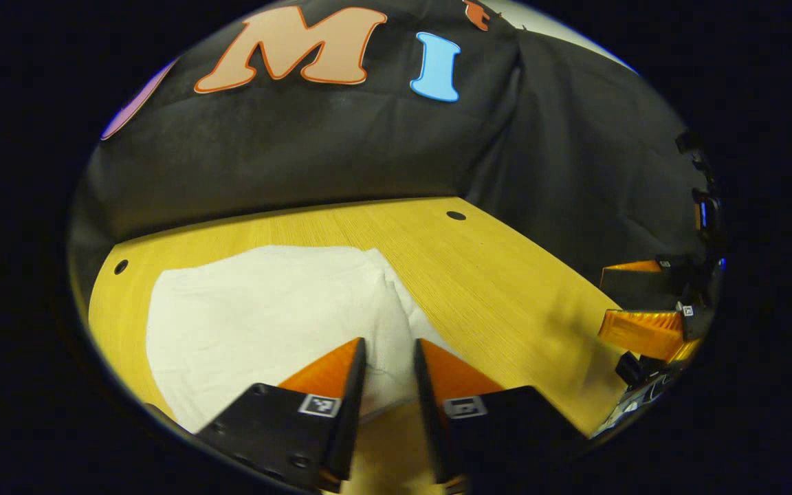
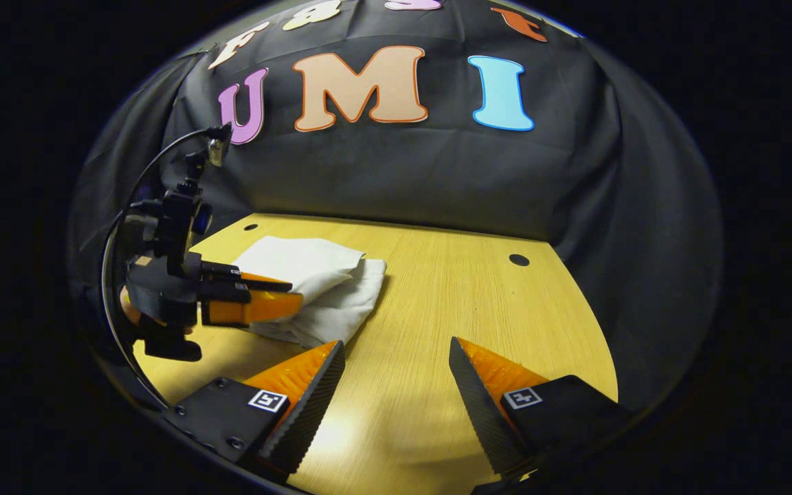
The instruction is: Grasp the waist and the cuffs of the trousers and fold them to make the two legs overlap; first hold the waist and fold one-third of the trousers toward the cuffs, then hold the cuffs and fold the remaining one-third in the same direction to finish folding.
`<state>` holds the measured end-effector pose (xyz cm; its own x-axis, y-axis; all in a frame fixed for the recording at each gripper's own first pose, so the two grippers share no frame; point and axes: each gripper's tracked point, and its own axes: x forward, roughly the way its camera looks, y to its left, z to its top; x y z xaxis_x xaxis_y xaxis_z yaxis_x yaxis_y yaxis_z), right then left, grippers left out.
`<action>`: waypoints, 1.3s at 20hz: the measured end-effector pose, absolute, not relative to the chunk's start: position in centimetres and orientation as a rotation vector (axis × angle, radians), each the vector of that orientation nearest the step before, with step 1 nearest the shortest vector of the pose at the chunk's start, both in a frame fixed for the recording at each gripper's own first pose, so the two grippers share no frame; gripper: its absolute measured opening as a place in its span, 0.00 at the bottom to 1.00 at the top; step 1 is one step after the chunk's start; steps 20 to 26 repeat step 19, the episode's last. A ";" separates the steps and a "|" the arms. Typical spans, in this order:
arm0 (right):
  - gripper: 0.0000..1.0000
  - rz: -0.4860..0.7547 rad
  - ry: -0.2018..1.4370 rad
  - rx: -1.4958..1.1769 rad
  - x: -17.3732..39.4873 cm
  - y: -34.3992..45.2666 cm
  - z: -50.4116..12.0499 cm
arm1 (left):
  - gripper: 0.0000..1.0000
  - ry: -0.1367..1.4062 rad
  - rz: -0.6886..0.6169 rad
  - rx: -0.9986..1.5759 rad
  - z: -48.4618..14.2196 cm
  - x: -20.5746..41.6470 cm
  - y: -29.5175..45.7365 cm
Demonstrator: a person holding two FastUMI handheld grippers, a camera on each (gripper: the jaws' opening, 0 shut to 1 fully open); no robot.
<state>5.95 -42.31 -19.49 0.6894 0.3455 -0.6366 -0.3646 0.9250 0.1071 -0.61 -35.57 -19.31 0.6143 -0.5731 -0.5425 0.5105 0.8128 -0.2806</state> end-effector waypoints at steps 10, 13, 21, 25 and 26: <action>0.98 0.444 0.498 0.000 9.2 -37.7 -12.1 | 0.95 0.399 -0.342 -0.031 -8.7 1.0 -25.3; 0.98 0.438 0.423 0.031 10.2 -35.0 -8.9 | 0.95 0.347 -0.263 -0.024 -5.5 0.6 -20.3; 0.98 0.417 0.292 0.072 10.9 -30.1 -3.1 | 0.96 0.243 -0.121 0.020 -0.5 0.3 -10.3; 0.98 0.417 0.292 0.072 10.9 -30.1 -3.1 | 0.96 0.243 -0.121 0.020 -0.5 0.3 -10.3; 0.98 0.417 0.292 0.072 10.9 -30.1 -3.1 | 0.96 0.243 -0.121 0.020 -0.5 0.3 -10.3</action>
